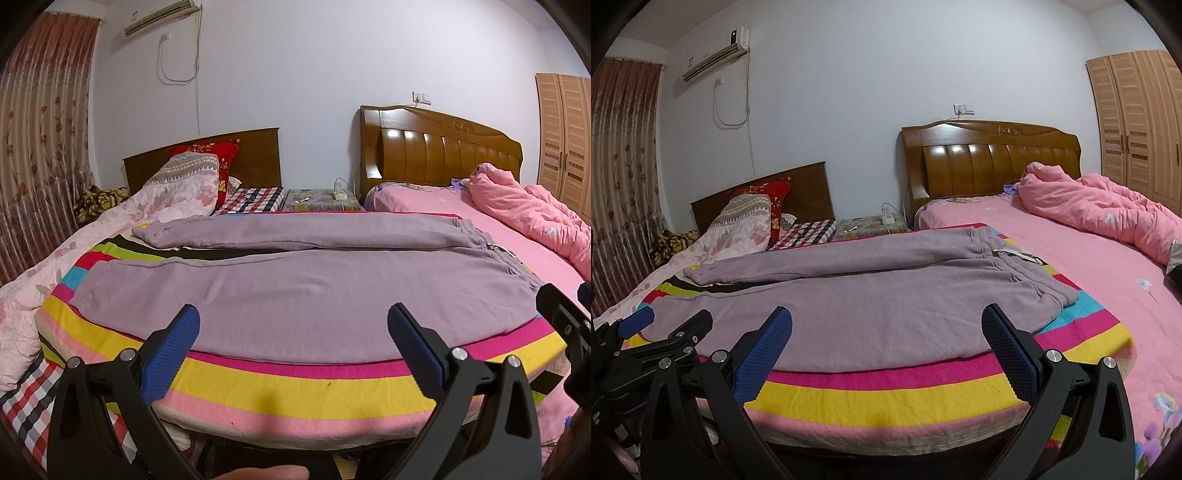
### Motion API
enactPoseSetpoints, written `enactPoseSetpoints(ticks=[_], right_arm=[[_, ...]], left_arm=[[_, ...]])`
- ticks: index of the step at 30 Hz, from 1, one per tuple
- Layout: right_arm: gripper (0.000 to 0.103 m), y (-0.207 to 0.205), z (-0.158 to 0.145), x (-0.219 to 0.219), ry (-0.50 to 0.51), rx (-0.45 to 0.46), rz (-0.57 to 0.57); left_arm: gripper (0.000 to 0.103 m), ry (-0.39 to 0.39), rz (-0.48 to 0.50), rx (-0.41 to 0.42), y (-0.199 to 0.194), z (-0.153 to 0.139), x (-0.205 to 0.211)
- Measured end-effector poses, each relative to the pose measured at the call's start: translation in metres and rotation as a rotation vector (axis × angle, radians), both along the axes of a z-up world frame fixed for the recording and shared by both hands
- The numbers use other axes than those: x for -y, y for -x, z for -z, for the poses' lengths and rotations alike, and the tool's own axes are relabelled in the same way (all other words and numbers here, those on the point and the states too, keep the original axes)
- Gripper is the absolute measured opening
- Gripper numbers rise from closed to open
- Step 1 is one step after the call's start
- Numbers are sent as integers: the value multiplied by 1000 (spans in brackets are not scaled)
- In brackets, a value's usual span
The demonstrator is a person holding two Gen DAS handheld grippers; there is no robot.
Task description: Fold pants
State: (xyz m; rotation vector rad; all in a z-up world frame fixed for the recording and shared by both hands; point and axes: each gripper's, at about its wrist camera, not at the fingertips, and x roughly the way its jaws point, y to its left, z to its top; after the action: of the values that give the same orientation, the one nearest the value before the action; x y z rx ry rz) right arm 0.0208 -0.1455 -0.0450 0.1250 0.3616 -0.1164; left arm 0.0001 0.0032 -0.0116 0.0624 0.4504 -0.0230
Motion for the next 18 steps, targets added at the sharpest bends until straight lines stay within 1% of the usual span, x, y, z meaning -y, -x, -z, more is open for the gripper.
enactPoseSetpoints(ticks=[6, 13, 18], right_arm=[[99, -1, 0, 0, -3, -2, 1], [99, 0, 7, 0, -13, -12, 2], [99, -3, 5, 3, -17, -22, 2]], left_arm=[[102, 0, 1, 1, -1, -1, 0], [102, 2, 0, -9, 1, 4, -1], [102, 1, -1, -18, 0, 4, -1]])
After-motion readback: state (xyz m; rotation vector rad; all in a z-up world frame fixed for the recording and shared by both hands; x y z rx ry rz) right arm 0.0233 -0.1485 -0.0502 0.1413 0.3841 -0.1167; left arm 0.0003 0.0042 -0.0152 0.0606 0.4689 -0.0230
